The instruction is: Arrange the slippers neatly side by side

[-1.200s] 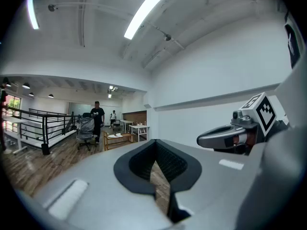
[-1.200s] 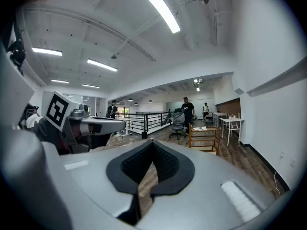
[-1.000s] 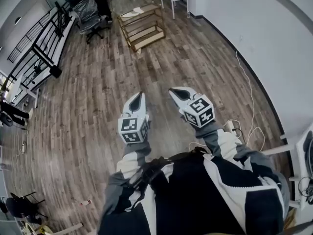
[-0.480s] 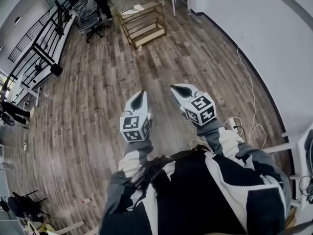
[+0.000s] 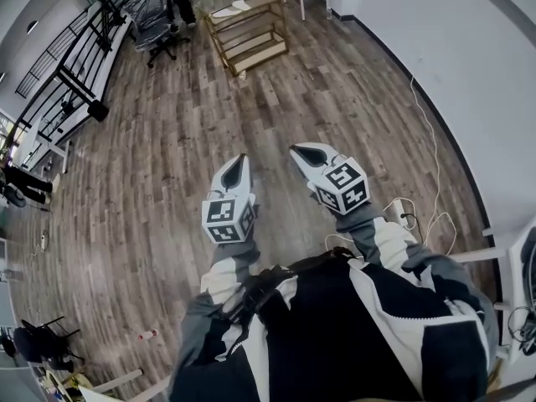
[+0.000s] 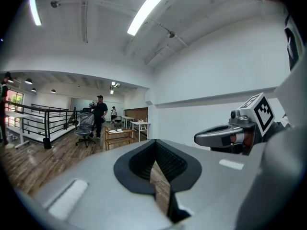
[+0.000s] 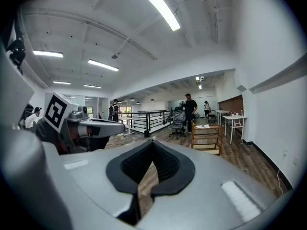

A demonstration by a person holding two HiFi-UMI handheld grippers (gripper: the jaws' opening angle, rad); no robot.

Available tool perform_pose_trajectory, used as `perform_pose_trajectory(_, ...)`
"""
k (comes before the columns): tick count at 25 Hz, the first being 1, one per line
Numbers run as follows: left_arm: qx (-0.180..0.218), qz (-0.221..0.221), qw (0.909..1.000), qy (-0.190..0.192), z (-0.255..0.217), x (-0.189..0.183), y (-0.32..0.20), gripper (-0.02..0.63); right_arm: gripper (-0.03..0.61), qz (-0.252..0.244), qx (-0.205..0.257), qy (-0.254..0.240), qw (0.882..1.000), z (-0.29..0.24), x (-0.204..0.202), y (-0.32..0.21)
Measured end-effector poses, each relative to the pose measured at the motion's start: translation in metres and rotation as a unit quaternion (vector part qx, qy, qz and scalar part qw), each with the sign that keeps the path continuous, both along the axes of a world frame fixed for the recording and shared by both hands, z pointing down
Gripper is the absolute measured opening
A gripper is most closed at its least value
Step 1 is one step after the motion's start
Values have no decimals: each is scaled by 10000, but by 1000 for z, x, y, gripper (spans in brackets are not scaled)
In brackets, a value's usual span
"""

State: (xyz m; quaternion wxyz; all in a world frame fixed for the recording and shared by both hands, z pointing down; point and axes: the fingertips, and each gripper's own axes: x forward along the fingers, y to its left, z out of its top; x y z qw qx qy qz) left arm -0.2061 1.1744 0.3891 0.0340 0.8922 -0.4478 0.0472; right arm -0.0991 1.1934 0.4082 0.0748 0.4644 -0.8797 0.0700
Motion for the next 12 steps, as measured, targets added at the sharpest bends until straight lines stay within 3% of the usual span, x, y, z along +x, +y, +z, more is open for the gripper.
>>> perform_pose_trajectory(12, -177, 127, 9998, -5, 15, -6, -49, 15, 5, 101, -177, -11, 9998, 14, -4, -44)
